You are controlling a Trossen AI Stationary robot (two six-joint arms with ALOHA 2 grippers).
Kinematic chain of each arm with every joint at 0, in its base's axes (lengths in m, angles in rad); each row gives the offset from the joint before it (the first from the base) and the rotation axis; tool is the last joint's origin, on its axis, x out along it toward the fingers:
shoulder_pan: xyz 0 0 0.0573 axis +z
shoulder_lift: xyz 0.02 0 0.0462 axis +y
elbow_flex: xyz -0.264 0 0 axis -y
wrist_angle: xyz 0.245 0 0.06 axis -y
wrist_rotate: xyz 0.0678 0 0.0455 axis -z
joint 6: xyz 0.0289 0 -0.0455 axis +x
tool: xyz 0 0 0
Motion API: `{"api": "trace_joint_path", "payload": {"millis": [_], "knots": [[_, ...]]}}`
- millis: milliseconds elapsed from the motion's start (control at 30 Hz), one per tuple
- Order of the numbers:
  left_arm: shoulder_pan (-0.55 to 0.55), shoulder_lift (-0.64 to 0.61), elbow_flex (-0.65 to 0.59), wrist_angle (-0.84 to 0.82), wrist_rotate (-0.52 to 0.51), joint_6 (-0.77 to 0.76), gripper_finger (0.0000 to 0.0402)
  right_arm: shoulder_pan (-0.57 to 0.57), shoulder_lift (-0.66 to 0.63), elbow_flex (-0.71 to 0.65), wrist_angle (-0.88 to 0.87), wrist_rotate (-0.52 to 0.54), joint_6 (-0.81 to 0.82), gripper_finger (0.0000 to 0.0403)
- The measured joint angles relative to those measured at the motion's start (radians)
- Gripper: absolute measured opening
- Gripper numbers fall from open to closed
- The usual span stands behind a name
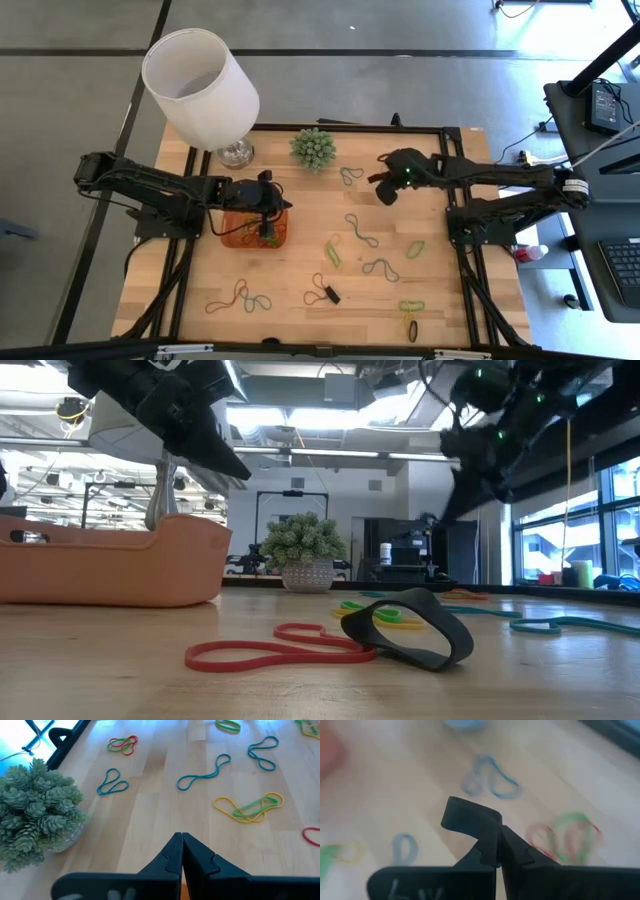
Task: Pick and place rubber bands into bin
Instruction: Put the black rubber band into the orange bin
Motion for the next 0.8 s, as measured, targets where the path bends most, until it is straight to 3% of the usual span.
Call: {"api": "trace_joint_path", "payload": {"millis": [267,433,800], "knots": [[0.0,-0.011,0.0,-0.005,0.0,0.002,0.0002,0.157,0.059,0.003,0.248,0.0,-0.003,0.0004],[0.0,-0.102,0.0,-0.054,0.0,0.001,0.0002,0.213,0.148,0.024,0.386,0.0,-0.029,0.0004],[0.0,-0.376,-0.175,-0.061,-0.011,-0.068,0.0002,0.297,0.532,0.437,0.348,-0.001,-0.234,0.0004]]}}
